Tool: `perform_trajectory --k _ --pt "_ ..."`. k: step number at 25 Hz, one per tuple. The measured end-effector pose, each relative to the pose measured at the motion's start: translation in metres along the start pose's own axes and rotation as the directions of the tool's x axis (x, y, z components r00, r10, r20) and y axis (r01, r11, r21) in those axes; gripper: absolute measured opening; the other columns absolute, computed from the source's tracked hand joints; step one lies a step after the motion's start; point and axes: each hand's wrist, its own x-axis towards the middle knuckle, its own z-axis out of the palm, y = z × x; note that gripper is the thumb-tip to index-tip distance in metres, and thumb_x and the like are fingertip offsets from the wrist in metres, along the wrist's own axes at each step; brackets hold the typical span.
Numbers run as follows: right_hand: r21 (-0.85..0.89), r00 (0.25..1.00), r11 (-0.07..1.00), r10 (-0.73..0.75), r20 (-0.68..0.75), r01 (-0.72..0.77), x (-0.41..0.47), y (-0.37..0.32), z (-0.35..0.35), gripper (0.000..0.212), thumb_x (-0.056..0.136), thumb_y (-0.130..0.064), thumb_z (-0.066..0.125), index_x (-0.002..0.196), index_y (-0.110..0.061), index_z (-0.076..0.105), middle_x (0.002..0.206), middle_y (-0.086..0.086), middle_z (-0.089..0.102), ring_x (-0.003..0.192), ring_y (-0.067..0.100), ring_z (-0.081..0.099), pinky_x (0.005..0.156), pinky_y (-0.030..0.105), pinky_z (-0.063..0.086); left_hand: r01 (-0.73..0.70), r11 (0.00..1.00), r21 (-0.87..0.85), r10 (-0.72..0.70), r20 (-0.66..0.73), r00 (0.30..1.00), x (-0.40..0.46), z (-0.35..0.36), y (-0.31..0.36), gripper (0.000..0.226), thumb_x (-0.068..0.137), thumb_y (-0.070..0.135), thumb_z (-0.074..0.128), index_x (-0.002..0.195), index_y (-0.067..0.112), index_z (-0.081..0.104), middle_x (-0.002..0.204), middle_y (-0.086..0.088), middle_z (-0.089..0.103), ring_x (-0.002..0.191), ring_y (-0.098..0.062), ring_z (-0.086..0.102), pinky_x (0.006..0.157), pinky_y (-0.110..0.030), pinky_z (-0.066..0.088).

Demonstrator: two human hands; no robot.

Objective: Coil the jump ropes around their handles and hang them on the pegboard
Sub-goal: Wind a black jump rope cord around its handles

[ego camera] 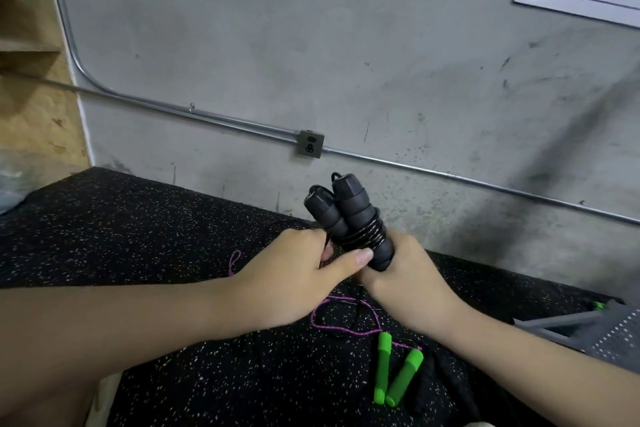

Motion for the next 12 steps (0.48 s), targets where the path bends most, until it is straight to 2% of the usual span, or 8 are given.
perform_trajectory --k 2,4,6,8,9,10,11,12 --pt "-0.155 0.999 0.988 -0.014 -0.051 0.006 -0.002 0.005 0.01 0.004 0.075 -0.031 0.057 0.08 -0.031 0.056 0.061 -0.011 0.059 0.057 0.013 0.054 0.055 0.031 0.045 0.058 0.996 -0.064 -0.059 -0.02 0.998 0.0 0.004 0.004 0.069 0.071 0.089 0.037 0.068 0.021 0.051 0.056 0.01 0.044 0.05 -0.006 0.042 0.053 -0.022 0.032" --pt "-0.199 0.998 0.98 -0.017 -0.054 0.006 -0.003 0.004 0.017 0.008 0.078 -0.032 0.058 0.085 -0.027 0.058 0.065 -0.006 0.061 0.057 0.013 0.055 0.056 0.033 0.049 0.087 0.994 -0.061 -0.09 -0.053 0.994 0.002 0.004 0.006 0.072 0.069 0.09 0.036 0.063 0.02 0.052 0.048 0.01 0.044 0.046 -0.006 0.042 0.05 -0.021 0.032" --pt "-0.119 1.0 0.993 0.003 0.027 0.001 -0.003 0.002 0.017 0.01 0.082 -0.028 0.065 0.089 -0.023 0.061 0.069 -0.006 0.064 0.057 0.006 0.055 0.057 0.028 0.05 0.082 0.996 -0.031 -0.084 -0.066 0.994 0.004 0.0 0.004 0.075 0.071 0.091 0.036 0.06 0.019 0.051 0.047 0.007 0.044 0.045 -0.006 0.042 0.049 -0.024 0.032" --pt "0.139 0.962 0.989 0.008 0.274 -0.048 -0.004 0.002 0.006 0.024 0.081 -0.031 0.075 0.1 -0.021 0.064 0.081 -0.002 0.07 0.072 0.012 0.065 0.07 0.03 0.052 0.03 0.999 -0.034 -0.03 -0.024 0.999 0.008 -0.006 -0.001 0.081 0.074 0.094 0.035 0.065 0.017 0.057 0.052 0.001 0.048 0.048 -0.007 0.043 0.055 -0.035 0.042" --pt "0.342 0.906 0.928 -0.012 0.423 -0.147 -0.006 0.0 -0.002 0.029 0.08 -0.034 0.078 0.1 -0.017 0.065 0.083 0.005 0.07 0.077 0.021 0.066 0.075 0.033 0.051 -0.008 0.997 -0.071 0.01 0.025 1.0 0.009 -0.009 -0.003 0.085 0.075 0.095 0.034 0.069 0.014 0.059 0.055 0.001 0.05 0.052 -0.009 0.045 0.059 -0.041 0.045" --pt "0.532 0.84 0.794 -0.051 0.54 -0.294 -0.008 -0.001 -0.009 0.032 0.079 -0.035 0.081 0.096 -0.014 0.065 0.082 0.011 0.068 0.078 0.027 0.065 0.077 0.036 0.05 -0.049 0.989 -0.136 0.06 0.075 0.995 0.01 -0.012 -0.005 0.085 0.077 0.095 0.035 0.075 0.014 0.062 0.06 0.001 0.054 0.056 -0.012 0.05 0.064 -0.045 0.048" --pt "0.635 0.784 0.643 -0.087 0.615 -0.427 -0.009 -0.003 -0.015 0.033 0.077 -0.036 0.084 0.095 -0.013 0.067 0.081 0.015 0.067 0.077 0.031 0.066 0.079 0.038 0.051 -0.084 0.972 -0.221 0.111 0.117 0.987 0.011 -0.014 -0.007 0.079 0.08 0.091 0.039 0.081 0.017 0.065 0.067 0.0 0.061 0.063 -0.014 0.058 0.07 -0.047 0.051" --pt "0.673 0.748 0.536 -0.111 0.655 -0.51 -0.01 -0.003 -0.018 0.035 0.075 -0.037 0.086 0.095 -0.013 0.07 0.083 0.016 0.068 0.077 0.032 0.068 0.079 0.039 0.053 -0.109 0.947 -0.301 0.159 0.146 0.976 0.013 -0.016 -0.008 0.068 0.083 0.086 0.044 0.086 0.023 0.067 0.075 0.0 0.068 0.072 -0.017 0.065 0.076 -0.046 0.054"
